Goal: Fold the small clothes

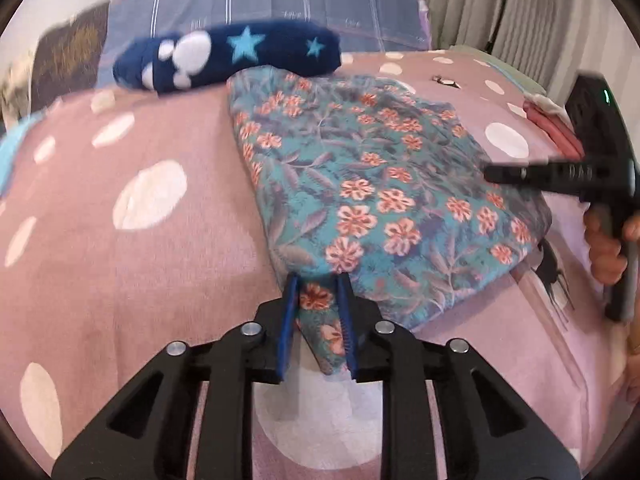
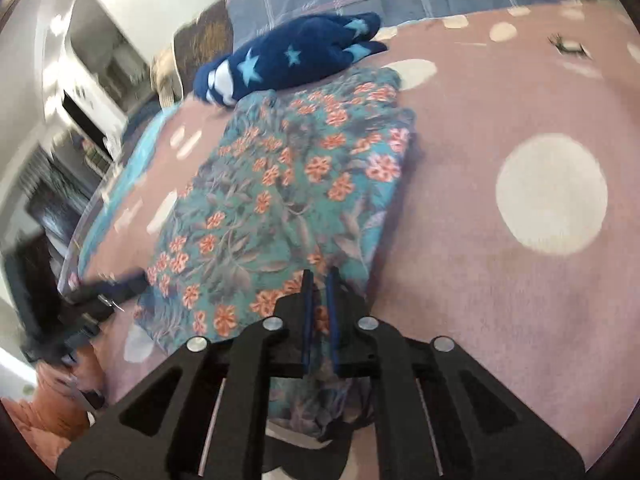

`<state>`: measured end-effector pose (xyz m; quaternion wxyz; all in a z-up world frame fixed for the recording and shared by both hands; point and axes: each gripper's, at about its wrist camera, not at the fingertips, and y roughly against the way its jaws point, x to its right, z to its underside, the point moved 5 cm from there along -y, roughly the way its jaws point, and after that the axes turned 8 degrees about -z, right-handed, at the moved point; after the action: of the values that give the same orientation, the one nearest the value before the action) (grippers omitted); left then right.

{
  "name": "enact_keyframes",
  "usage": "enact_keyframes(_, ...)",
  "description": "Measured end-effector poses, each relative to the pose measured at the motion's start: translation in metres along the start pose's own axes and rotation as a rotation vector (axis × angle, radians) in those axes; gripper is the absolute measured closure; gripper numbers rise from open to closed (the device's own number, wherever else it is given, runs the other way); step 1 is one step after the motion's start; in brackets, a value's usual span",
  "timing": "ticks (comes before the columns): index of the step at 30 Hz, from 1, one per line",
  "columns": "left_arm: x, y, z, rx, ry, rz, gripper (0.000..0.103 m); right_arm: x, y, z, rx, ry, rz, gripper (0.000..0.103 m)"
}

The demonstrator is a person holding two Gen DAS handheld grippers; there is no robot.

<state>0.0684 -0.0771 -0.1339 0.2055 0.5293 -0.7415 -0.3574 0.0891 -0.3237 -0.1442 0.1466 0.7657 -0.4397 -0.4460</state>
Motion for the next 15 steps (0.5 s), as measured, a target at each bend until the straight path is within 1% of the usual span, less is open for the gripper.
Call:
enact_keyframes(1,-0.002,0.005,0.000,-0.010,0.009,-0.004,0.073,0.001,0.004,-0.001,0.018,-0.030,-0.014,0.098)
enact_keyframes(2,-0.005,0.009,0.000,-0.014,0.022,-0.004,0.071,-0.001,0.009,-0.002,0.030,-0.037,-0.006,0.097)
enact_keyframes(3,-0.010,0.011,0.001,-0.015,0.035,-0.003,0.067,-0.004,0.014,-0.003,0.045,-0.028,0.011,0.092)
enact_keyframes(4,-0.014,0.017,0.005,-0.015,0.045,-0.001,0.067,-0.009,0.024,-0.003,0.071,-0.005,0.039,0.087)
enact_keyframes(5,-0.017,0.021,0.008,-0.017,0.051,0.003,0.067,-0.013,0.034,-0.002,0.095,0.015,0.059,0.073)
enact_keyframes(6,-0.020,0.024,0.012,-0.020,0.060,0.008,0.066,-0.016,0.044,0.001,0.109,0.020,0.061,0.067)
enact_keyframes(8,-0.021,0.026,0.019,-0.029,0.067,0.018,0.065,-0.016,0.063,0.012,0.122,0.010,0.041,0.067)
enact_keyframes(10,-0.017,0.026,0.025,-0.037,0.058,0.032,0.059,-0.017,0.073,0.024,0.113,0.017,0.034,0.067)
enact_keyframes(12,-0.011,0.025,0.027,-0.040,0.038,0.038,0.053,-0.018,0.077,0.038,0.080,0.034,0.029,0.067)
enact_keyframes(13,-0.007,0.024,0.027,-0.041,0.028,0.034,0.052,-0.018,0.075,0.046,0.058,0.037,0.029,0.066)
enact_keyframes(15,-0.001,0.024,0.025,-0.037,0.011,0.038,0.051,-0.018,0.065,0.054,0.032,0.033,0.036,0.062)
